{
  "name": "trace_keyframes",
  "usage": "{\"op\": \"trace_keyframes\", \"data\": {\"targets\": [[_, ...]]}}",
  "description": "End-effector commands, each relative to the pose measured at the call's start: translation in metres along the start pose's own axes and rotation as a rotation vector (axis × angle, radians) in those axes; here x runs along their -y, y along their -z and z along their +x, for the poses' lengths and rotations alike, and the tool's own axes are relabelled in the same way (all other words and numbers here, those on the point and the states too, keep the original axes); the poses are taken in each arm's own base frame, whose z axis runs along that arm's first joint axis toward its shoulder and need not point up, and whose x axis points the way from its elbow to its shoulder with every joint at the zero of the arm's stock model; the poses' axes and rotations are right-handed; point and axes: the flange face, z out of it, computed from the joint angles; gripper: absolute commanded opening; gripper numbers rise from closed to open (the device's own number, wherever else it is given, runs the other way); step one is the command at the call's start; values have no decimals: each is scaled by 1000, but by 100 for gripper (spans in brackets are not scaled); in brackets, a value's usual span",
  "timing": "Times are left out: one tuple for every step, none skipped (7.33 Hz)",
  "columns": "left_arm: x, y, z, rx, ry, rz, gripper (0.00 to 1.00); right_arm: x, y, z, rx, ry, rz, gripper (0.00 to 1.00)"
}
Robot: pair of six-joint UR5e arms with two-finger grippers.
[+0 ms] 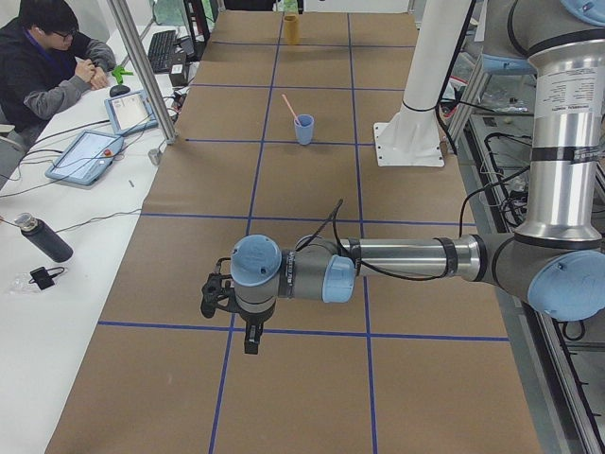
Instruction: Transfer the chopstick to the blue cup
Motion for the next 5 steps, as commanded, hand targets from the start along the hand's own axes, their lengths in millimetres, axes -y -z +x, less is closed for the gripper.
{"op": "trace_keyframes", "data": {"targets": [[-3,-2,-2,0,-3,3,99,0,1,0,0,2,1,100],[-8,-4,-4,0,1,-2,99,-1,0,0,0,1,0,100],[-9,-4,-4,-1,1,-2,99,-1,0,0,0,1,0,100],[-9,-4,-4,-2,2,-2,99,-1,-1,1,0,-1,-1,100],[-9,-4,-4,-2,1,-2,99,-1,0,0,0,0,0,100]]}}
